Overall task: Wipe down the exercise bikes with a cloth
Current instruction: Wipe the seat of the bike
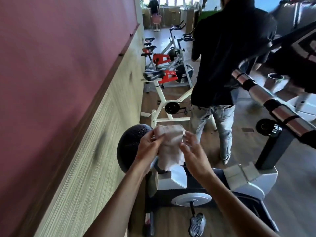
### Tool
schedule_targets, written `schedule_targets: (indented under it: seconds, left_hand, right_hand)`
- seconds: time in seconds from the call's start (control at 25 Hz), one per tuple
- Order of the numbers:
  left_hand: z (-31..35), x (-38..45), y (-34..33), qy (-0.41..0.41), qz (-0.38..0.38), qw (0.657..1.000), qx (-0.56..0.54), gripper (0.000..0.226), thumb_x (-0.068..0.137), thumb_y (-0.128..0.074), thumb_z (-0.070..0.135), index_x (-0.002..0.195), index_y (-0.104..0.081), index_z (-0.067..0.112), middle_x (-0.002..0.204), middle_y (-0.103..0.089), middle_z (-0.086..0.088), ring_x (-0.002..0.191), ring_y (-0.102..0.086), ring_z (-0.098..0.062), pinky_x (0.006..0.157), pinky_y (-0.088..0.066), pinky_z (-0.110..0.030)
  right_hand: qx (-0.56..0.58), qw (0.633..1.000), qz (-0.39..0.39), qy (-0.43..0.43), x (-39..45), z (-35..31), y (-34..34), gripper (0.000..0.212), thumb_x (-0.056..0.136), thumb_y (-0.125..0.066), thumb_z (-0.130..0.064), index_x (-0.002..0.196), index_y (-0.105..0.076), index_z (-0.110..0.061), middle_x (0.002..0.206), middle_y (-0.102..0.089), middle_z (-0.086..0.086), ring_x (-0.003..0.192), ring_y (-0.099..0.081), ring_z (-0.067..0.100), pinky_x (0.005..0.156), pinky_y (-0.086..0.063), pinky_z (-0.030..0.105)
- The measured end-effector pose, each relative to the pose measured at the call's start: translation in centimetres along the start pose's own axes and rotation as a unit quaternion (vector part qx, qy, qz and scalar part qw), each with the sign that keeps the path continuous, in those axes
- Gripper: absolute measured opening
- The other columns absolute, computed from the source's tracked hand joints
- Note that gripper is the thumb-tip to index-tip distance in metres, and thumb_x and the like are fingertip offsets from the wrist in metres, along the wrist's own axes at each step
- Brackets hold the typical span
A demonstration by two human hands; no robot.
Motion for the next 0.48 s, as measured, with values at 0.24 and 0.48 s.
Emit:
schedule_targets:
  seconds: [0.24,0.48]
  left_hand:
    - [-1.3,3.8,2.7,0.074,-0.133,0.984,-0.093,0.034,0.099,-0.052,0.01,0.13,-0.066,0.004,0.123,-0.067,-0.028,0.116,-0.065,-0.04,0.102,-0.051,-0.046]
    - [-4.6,8.5,8.2,0.069,0.024,0.995,0.066,0.026,0.102,-0.051,0.022,0.102,-0.076,0.017,0.099,-0.076,-0.003,0.094,-0.065,-0.023,0.084,-0.046,-0.031]
  right_hand:
    - [0.032,0.999,0.02,0.006,5.3,1.1,-5.2,0.05,0.094,-0.056,-0.057,0.13,-0.037,-0.028,0.111,-0.067,0.001,0.097,-0.07,0.009,0.078,-0.057,0.024]
    - [-0.152,0.988,0.0,0.036,10.1,4.0,-6.8,0.056,0.097,-0.047,-0.046,0.138,-0.041,-0.008,0.099,-0.061,-0.004,0.086,-0.064,0.013,0.065,-0.039,0.006]
Point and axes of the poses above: each hand's wrist, its own x-axis towards the middle knuckle, its own y-axis out of the back of the hand, z = x × y, the point moved 1 cm from there along x, towards the middle knuckle
